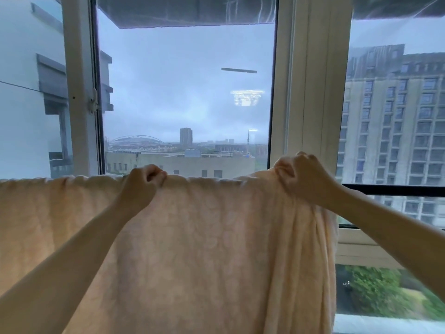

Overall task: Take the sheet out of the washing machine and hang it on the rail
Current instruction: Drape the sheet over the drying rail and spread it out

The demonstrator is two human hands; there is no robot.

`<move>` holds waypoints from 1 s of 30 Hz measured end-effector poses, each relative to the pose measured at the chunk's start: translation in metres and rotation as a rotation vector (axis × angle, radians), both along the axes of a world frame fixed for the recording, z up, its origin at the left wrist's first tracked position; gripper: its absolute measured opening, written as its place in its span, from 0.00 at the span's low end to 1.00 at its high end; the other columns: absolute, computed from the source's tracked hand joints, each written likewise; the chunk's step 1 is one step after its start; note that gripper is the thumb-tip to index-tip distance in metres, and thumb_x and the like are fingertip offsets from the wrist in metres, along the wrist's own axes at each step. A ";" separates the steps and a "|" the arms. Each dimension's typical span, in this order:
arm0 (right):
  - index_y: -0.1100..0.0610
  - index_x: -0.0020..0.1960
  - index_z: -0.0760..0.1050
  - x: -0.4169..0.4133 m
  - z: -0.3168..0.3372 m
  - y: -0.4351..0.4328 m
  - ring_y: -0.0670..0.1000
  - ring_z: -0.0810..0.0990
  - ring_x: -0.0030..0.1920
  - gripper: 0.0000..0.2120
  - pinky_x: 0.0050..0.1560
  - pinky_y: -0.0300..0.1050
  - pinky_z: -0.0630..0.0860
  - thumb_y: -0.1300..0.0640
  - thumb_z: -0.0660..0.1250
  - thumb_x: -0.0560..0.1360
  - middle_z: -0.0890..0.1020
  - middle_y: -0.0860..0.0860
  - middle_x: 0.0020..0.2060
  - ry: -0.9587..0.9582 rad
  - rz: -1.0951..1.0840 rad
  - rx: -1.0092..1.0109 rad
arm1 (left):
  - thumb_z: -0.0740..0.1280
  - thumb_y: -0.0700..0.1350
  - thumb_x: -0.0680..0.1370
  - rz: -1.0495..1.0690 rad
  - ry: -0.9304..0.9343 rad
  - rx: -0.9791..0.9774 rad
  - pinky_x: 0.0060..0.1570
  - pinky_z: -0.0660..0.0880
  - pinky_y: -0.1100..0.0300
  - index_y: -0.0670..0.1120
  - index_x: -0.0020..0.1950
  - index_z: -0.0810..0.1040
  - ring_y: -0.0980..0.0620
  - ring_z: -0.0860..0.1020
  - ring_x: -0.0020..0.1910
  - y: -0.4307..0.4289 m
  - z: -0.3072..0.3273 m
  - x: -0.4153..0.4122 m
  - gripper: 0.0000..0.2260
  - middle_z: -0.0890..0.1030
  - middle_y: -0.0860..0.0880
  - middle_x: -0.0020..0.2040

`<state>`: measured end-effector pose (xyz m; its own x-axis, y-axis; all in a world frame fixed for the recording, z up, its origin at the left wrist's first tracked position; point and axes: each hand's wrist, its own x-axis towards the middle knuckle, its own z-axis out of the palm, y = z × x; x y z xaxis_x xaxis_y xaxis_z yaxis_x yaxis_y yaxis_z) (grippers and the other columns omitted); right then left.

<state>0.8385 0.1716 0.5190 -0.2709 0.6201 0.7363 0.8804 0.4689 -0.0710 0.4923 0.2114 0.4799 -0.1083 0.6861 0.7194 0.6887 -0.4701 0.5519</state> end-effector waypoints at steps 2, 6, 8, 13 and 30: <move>0.56 0.47 0.80 -0.012 0.004 -0.005 0.42 0.76 0.40 0.05 0.42 0.31 0.67 0.59 0.65 0.77 0.79 0.45 0.40 0.008 0.048 -0.017 | 0.67 0.49 0.77 -0.036 -0.006 -0.046 0.41 0.73 0.57 0.48 0.43 0.80 0.47 0.79 0.39 -0.003 0.000 -0.002 0.06 0.82 0.47 0.38; 0.52 0.49 0.81 -0.040 0.004 -0.003 0.42 0.77 0.44 0.08 0.50 0.37 0.72 0.49 0.67 0.75 0.80 0.42 0.43 -0.086 0.130 -0.064 | 0.72 0.54 0.72 -0.147 0.002 -0.071 0.47 0.75 0.57 0.51 0.43 0.83 0.55 0.81 0.42 -0.013 0.004 -0.005 0.07 0.84 0.55 0.40; 0.52 0.47 0.81 -0.053 -0.002 0.000 0.42 0.79 0.42 0.05 0.48 0.40 0.77 0.52 0.68 0.75 0.82 0.44 0.42 -0.098 0.157 -0.035 | 0.74 0.48 0.71 -0.159 -0.006 -0.031 0.48 0.76 0.58 0.50 0.43 0.84 0.55 0.82 0.44 -0.017 0.005 -0.003 0.04 0.85 0.53 0.41; 0.54 0.46 0.79 -0.070 -0.013 0.003 0.46 0.77 0.42 0.03 0.47 0.46 0.78 0.57 0.66 0.76 0.80 0.46 0.42 -0.046 0.127 0.101 | 0.73 0.41 0.72 -0.156 -0.037 0.044 0.46 0.73 0.65 0.49 0.40 0.81 0.57 0.81 0.42 -0.027 0.007 -0.002 0.04 0.83 0.53 0.39; 0.60 0.48 0.81 -0.103 0.002 0.022 0.47 0.81 0.38 0.06 0.47 0.44 0.80 0.59 0.66 0.77 0.84 0.52 0.42 -0.053 0.161 -0.062 | 0.69 0.47 0.77 -0.072 0.273 0.094 0.55 0.75 0.56 0.48 0.57 0.82 0.54 0.80 0.49 -0.017 0.005 0.017 0.10 0.84 0.52 0.51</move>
<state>0.7359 0.1935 0.5211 -0.4077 0.6091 0.6803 0.7976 0.6002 -0.0594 0.5092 0.1942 0.4848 0.1443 0.6136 0.7763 0.7687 -0.5636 0.3025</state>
